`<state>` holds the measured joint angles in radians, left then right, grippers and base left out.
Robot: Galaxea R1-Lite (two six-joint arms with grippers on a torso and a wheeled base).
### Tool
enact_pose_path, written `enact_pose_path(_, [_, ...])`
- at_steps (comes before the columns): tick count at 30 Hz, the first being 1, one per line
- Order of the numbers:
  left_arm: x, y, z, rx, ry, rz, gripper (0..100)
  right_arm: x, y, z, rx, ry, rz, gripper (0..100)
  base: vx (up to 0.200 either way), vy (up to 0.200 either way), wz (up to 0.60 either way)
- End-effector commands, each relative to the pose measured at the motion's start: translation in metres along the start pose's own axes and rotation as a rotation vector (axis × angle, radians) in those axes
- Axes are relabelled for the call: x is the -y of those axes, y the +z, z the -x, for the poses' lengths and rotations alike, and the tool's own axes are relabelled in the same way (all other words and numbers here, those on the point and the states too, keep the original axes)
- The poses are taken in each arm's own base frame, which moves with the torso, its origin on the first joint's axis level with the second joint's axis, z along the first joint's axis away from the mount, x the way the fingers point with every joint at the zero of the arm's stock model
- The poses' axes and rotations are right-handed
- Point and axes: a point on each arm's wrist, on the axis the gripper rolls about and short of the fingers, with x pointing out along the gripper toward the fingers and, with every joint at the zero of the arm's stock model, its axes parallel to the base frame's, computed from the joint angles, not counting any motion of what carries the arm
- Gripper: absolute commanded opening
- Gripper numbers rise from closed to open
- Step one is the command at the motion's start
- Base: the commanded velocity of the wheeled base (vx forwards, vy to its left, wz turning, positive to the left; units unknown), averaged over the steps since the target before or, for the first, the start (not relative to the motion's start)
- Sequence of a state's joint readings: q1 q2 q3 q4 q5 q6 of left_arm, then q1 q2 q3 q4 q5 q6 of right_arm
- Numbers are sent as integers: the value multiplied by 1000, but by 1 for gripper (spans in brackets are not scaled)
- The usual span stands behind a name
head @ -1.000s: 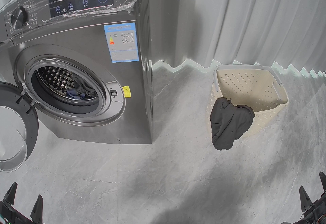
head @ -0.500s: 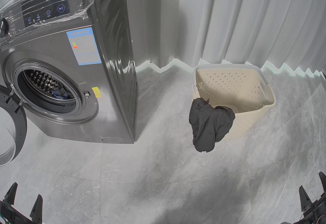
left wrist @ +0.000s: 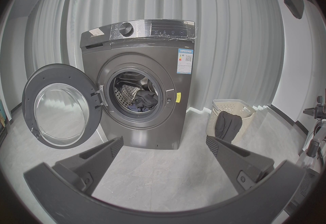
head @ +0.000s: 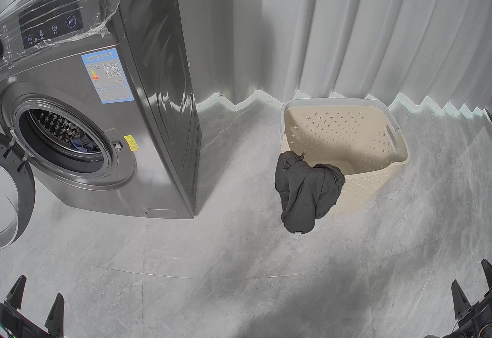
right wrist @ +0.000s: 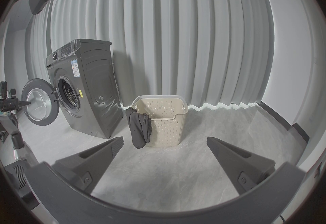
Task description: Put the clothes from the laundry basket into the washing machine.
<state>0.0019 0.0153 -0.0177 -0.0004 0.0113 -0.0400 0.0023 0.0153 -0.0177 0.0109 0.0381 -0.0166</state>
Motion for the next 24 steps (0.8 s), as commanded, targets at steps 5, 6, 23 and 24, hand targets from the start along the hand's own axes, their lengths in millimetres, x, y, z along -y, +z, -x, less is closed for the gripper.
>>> enact_pose_path(5, [0,-5,0,-1,-2,1,100,0,-4,0,-1,1,0,100,120,0,0])
enact_pose_path(6, [0,-5,0,-1,-2,3,100,0,-4,0,-1,1,0,100,0,0,0])
enact_pose_path(23, [0,-4,0,0,-2,0,100,0,-4,0,-1,1,0,100,0,-71,0])
enact_pose_path(24, [0,-4,0,0,-2,0,100,0,-4,0,-1,1,0,100,0,0,0])
